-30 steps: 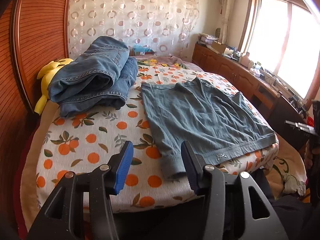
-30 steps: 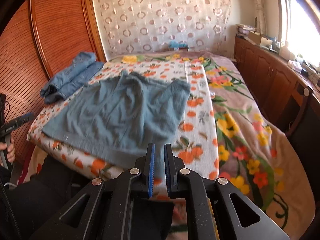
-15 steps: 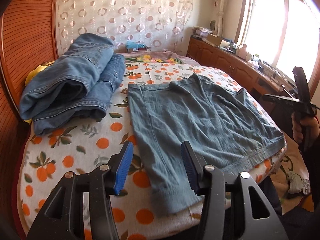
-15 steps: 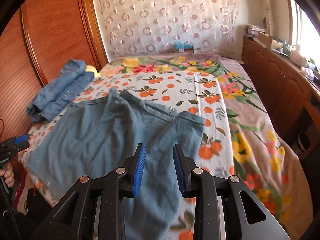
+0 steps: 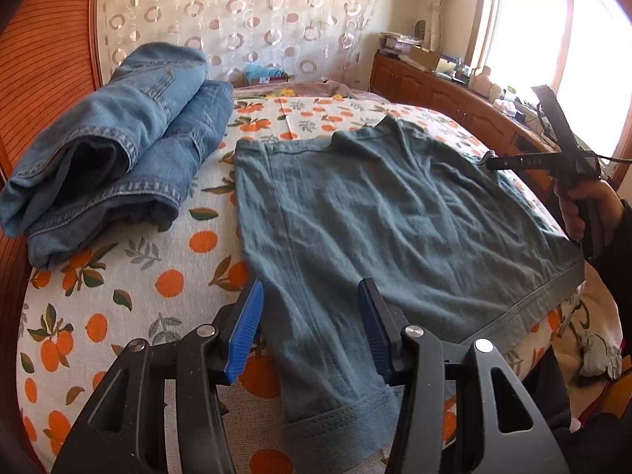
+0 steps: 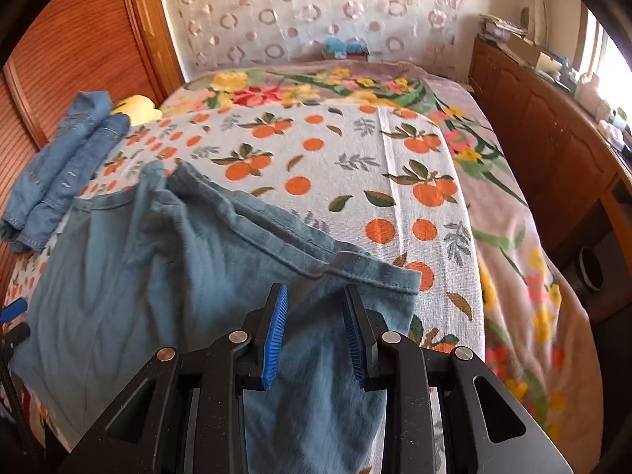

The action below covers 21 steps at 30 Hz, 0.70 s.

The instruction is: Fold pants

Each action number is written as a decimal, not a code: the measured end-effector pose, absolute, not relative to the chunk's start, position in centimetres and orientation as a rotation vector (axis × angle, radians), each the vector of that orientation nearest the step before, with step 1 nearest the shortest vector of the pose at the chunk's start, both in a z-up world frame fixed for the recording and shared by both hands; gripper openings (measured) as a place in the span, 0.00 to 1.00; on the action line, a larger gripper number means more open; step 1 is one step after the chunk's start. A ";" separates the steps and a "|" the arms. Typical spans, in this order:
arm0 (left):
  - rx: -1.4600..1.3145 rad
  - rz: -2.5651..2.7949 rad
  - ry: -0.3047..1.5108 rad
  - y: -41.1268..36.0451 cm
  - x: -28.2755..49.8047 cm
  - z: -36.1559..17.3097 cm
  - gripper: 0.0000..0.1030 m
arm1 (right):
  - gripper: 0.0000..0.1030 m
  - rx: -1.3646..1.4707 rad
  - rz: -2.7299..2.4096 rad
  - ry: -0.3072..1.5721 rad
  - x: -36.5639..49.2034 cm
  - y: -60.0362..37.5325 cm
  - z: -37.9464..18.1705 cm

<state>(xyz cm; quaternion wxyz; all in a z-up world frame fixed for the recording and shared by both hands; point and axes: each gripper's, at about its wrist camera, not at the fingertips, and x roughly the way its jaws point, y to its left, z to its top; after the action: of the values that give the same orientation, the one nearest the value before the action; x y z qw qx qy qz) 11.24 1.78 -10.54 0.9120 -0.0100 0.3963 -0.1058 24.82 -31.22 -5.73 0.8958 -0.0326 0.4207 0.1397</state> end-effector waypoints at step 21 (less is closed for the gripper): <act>-0.036 -0.223 0.822 2.7 9.3 -10.7 0.49 | 0.24 -0.070 0.255 0.745 20.2 -33.3 -4.0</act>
<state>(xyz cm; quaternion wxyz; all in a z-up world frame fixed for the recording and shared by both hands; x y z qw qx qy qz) 9.27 2.66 -10.70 0.9105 -0.0175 0.3987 -0.1082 20.17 -33.28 -4.02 0.9229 -0.0342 0.3629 0.1242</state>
